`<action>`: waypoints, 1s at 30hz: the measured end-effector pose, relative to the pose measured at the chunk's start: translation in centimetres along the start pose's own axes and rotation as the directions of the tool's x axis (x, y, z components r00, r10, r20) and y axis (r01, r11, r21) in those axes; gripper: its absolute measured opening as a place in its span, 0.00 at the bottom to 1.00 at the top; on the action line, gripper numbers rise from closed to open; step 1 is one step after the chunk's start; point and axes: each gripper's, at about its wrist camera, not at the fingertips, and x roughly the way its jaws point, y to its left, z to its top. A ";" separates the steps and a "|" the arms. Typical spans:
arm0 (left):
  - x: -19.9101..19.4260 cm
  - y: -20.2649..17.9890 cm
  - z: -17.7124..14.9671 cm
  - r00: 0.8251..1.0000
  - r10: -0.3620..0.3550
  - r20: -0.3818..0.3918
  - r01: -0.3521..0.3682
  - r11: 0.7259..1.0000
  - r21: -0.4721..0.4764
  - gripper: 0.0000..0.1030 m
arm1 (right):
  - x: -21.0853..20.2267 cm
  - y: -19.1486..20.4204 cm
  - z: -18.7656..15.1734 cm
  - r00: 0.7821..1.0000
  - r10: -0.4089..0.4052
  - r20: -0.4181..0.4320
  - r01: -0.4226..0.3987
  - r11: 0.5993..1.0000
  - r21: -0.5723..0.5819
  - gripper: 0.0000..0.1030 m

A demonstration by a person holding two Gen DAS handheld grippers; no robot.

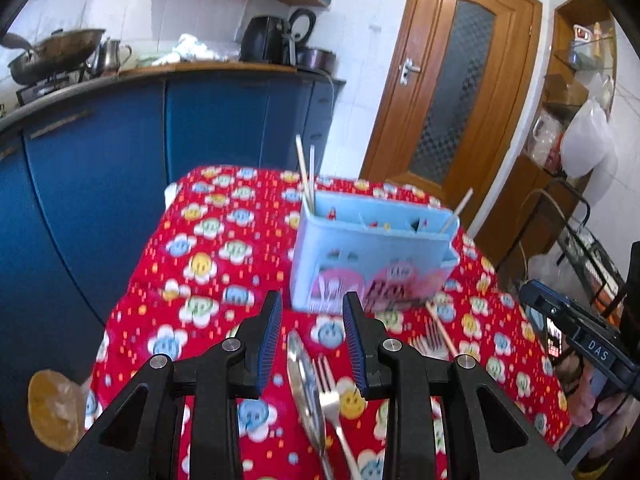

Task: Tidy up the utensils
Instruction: 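Move both tools back to the utensils beside the caddy, then grasp the silver fork with the left tool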

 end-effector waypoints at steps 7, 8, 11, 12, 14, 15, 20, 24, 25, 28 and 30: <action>0.8 0.2 -2.1 0.995 0.014 -0.102 -0.013 1.000 0.010 0.31 | 0.1 -0.3 -1.7 0.998 0.001 -0.056 0.000 1.000 0.026 0.24; 0.9 0.2 -2.4 0.993 0.015 -0.115 -0.014 1.000 0.010 0.31 | 0.1 -0.3 -1.8 0.998 0.002 -0.061 0.000 1.000 0.028 0.24; 1.5 0.4 -3.3 0.988 0.021 -0.154 -0.020 1.000 0.013 0.31 | 0.0 -0.4 -2.3 0.997 -0.001 -0.075 0.003 0.999 0.033 0.24; 1.6 0.5 -3.4 0.986 0.023 -0.162 -0.021 1.000 0.013 0.31 | 0.0 -0.4 -2.5 0.997 -0.002 -0.079 0.004 0.999 0.033 0.24; 2.1 0.7 -3.8 0.983 0.028 -0.184 -0.026 1.000 0.012 0.31 | 0.0 -0.5 -2.7 0.997 -0.002 -0.083 0.005 0.999 0.036 0.24; 2.4 0.8 -4.0 0.981 0.028 -0.193 -0.027 1.000 0.010 0.31 | 0.0 -0.6 -2.8 0.996 -0.003 -0.087 0.006 0.999 0.038 0.24; 3.8 1.3 -4.8 0.967 0.019 -0.253 -0.023 1.000 -0.012 0.31 | 0.2 -0.8 -3.4 0.994 -0.004 -0.105 0.009 0.999 0.043 0.24; 4.8 1.4 -5.3 0.957 0.014 -0.289 -0.022 1.000 -0.022 0.31 | 0.5 -1.1 -3.7 0.993 -0.008 -0.120 0.013 0.999 0.047 0.24; 4.9 1.4 -5.4 0.956 0.014 -0.294 -0.022 1.000 -0.023 0.31 | 0.6 -1.1 -3.7 0.992 -0.009 -0.123 0.015 0.999 0.047 0.24; 5.4 1.5 -5.6 0.949 0.005 -0.315 -0.015 0.999 -0.031 0.31 | 0.9 -1.3 -3.9 0.991 -0.010 -0.134 0.017 0.999 0.049 0.24; 5.7 1.6 -5.8 0.945 -0.001 -0.327 -0.012 0.999 -0.037 0.31 | 1.1 -1.5 -4.1 0.990 -0.013 -0.142 0.020 0.999 0.050 0.24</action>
